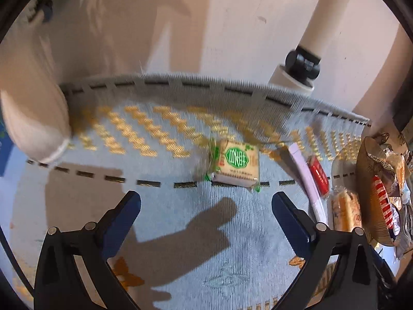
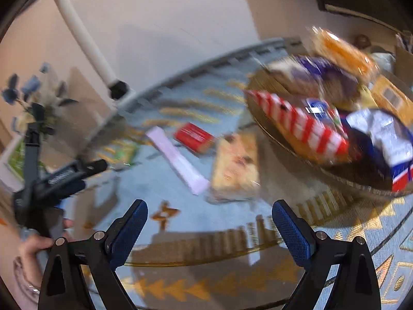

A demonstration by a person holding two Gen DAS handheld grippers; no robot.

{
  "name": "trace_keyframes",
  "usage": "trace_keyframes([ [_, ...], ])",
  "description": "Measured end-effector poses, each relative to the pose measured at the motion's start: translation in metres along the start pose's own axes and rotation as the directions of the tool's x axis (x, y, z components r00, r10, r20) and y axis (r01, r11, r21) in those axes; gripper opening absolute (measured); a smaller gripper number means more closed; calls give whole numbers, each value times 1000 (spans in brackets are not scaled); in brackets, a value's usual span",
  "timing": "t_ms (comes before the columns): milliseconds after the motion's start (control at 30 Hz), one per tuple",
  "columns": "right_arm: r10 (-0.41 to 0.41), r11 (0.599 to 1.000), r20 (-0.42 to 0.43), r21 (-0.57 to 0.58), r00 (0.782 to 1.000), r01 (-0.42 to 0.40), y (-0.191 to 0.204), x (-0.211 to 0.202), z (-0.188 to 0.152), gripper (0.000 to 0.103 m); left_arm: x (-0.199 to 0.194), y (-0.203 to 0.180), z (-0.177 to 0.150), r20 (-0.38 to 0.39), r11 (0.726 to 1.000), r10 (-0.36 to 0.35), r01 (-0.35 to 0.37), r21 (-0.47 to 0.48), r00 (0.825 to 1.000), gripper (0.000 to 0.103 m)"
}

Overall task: Organize snacks
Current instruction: 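Close the left tool on the green-labelled biscuit while the right tool grasps another egg cake packet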

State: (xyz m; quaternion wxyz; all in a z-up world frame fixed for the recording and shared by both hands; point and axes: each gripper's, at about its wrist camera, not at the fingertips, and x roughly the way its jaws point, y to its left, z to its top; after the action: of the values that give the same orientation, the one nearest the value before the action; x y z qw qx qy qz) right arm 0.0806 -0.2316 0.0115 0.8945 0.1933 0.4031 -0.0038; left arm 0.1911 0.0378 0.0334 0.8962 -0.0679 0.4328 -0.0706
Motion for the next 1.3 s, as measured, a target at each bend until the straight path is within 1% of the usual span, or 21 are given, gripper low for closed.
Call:
trace_keyframes([
  [67, -32, 999, 1, 13, 999, 32, -6, 11, 1, 96, 8, -2, -1, -3, 1000, -10, 10, 4, 1000, 101],
  [133, -55, 998, 19, 20, 998, 55, -9, 17, 4, 96, 17, -6, -2, -7, 1000, -11, 11, 21, 1000, 101],
  [233, -70, 997, 18, 46, 997, 69, -11, 29, 12, 97, 32, -14, 0, -18, 998, 13, -11, 58, 1000, 101],
  [267, -80, 996, 0, 51, 997, 80, -12, 38, 14, 98, 38, -17, 1, -25, 997, 32, -30, 74, 999, 102],
  [300, -89, 995, 13, 40, 996, 88, -8, 39, 16, 103, 43, -20, 1, -24, 996, 44, -42, 83, 999, 103],
  [333, -105, 994, 14, 38, 994, 105, -5, 42, 19, 103, 44, -20, 2, -9, 996, 29, -28, 82, 1000, 103],
  [433, -138, 990, 1, 39, 990, 138, -2, 53, 27, 103, 51, -23, 4, 18, 997, 19, -20, 79, 1000, 103],
  [533, -202, 979, -23, -2, 979, 202, 6, 64, 31, 103, 57, -24, 7, 19, 997, 13, -14, 70, 1000, 103],
  [600, -226, 974, -32, -22, 974, 225, 10, 68, 31, 103, 59, -24, 7, 22, 998, 12, -13, 67, 1000, 103],
  [900, -255, 966, -40, -44, 966, 253, 20, 81, 32, 103, 60, -27, 4, 24, 998, 11, -12, 66, 1000, 103],
  [1033, -224, 974, -26, -20, 974, 224, 15, 72, 29, 103, 61, -27, 4, 23, 998, 9, -11, 67, 1000, 103],
  [1300, -214, 977, -18, -12, 977, 214, 12, 68, 28, 102, 60, -27, 4, 23, 998, 10, -11, 66, 1000, 103],
])
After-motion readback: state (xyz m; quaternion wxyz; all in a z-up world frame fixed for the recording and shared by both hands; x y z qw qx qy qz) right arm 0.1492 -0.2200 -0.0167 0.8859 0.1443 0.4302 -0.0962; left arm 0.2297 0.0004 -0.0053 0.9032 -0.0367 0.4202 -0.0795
